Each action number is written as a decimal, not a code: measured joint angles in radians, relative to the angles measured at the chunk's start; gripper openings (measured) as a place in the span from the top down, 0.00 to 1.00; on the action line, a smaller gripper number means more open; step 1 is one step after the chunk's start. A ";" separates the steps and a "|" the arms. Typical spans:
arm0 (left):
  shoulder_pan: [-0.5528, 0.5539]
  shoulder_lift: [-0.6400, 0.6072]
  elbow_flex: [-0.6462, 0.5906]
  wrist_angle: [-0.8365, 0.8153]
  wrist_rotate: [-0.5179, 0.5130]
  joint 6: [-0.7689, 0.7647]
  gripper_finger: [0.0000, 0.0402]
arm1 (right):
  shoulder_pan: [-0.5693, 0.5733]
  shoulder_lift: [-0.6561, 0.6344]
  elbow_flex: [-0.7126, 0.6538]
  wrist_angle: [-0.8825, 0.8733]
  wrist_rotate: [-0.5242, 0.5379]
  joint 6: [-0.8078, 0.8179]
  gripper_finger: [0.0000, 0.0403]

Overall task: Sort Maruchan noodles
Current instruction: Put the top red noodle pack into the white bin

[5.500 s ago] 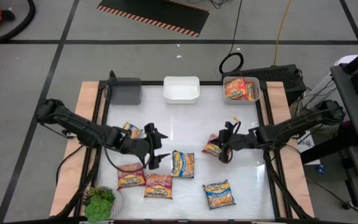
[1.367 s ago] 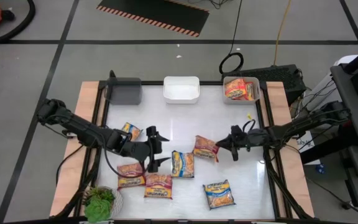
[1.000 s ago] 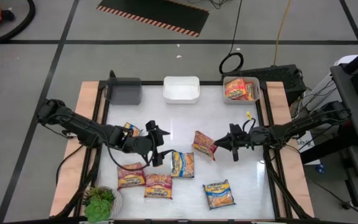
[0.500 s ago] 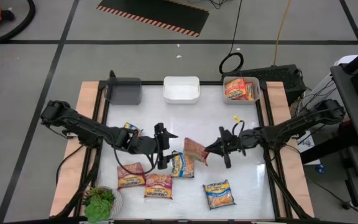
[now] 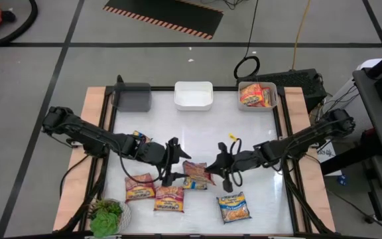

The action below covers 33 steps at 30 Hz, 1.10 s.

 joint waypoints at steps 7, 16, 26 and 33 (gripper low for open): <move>-0.003 0.000 0.000 -0.012 0.047 -0.120 0.13 | 0.007 0.066 0.092 -0.027 0.029 -0.008 1.00; -0.010 0.000 0.000 -0.017 0.051 -0.159 0.13 | 0.006 0.094 0.141 -0.027 0.053 -0.041 1.00; -0.008 0.000 0.000 -0.081 0.050 -0.114 0.13 | 0.006 0.094 0.141 -0.006 0.052 -0.065 1.00; 0.003 0.006 0.000 -0.098 0.050 -0.089 0.13 | 0.005 0.094 0.141 0.001 0.054 -0.120 1.00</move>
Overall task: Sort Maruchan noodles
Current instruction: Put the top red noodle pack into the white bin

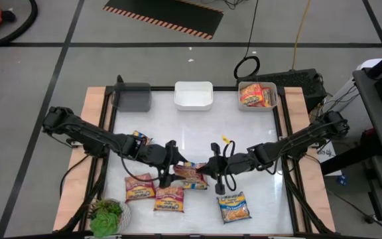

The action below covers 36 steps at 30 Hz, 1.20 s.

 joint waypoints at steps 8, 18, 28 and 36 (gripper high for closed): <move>0.023 0.043 -0.001 -0.009 0.000 -0.003 0.35 | 0.000 0.000 0.000 0.004 0.030 -0.025 1.00; 0.034 0.041 -0.001 -0.006 0.005 -0.025 0.62 | -0.001 0.000 0.000 0.002 0.056 -0.019 1.00; 0.022 0.041 -0.001 0.034 -0.007 -0.048 0.63 | 0.010 -0.060 0.000 -0.030 0.098 -0.032 0.91; 0.000 0.041 -0.001 0.144 -0.012 -0.046 0.62 | 0.062 -0.196 -0.010 -0.102 0.163 0.012 0.76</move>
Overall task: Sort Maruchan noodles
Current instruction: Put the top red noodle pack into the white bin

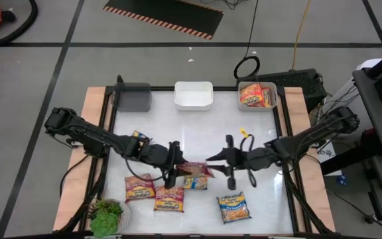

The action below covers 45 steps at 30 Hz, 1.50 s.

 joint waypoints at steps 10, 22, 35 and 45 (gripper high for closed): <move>-0.049 -0.017 0.000 0.140 -0.133 -0.010 0.62 | 0.051 -0.221 -0.246 -0.005 0.209 -0.009 0.61; -0.159 -0.052 0.001 0.414 -0.471 0.262 0.62 | 0.050 -0.262 -0.566 0.650 0.134 -0.074 0.51; -0.160 -0.021 -0.006 0.615 -0.457 0.394 0.62 | 0.052 -0.046 -0.488 0.784 0.119 -0.180 0.48; -0.157 0.027 -0.101 0.864 -0.434 0.392 0.62 | 0.055 0.086 -0.369 0.868 0.064 -0.315 0.48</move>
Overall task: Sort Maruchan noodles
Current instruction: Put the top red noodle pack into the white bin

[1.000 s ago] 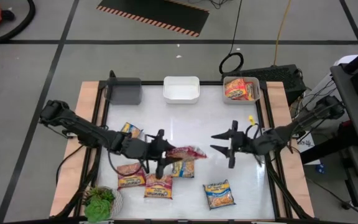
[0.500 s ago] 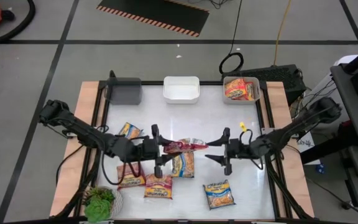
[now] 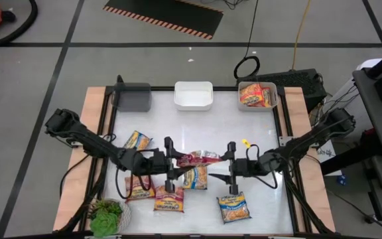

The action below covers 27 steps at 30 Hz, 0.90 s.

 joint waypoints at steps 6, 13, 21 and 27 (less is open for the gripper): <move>-0.005 0.000 -0.034 0.061 -0.001 -0.008 0.62 | 0.000 0.036 0.051 -0.001 0.001 -0.063 0.48; -0.032 0.059 -0.038 0.188 -0.007 0.011 0.62 | 0.000 0.062 0.092 -0.007 -0.001 -0.113 0.48; -0.049 0.119 -0.037 0.255 -0.010 0.040 0.62 | -0.001 0.072 0.112 0.003 0.005 -0.153 0.48; -0.059 0.121 -0.040 0.243 -0.041 0.065 0.62 | -0.001 0.069 0.115 0.008 0.077 -0.168 0.48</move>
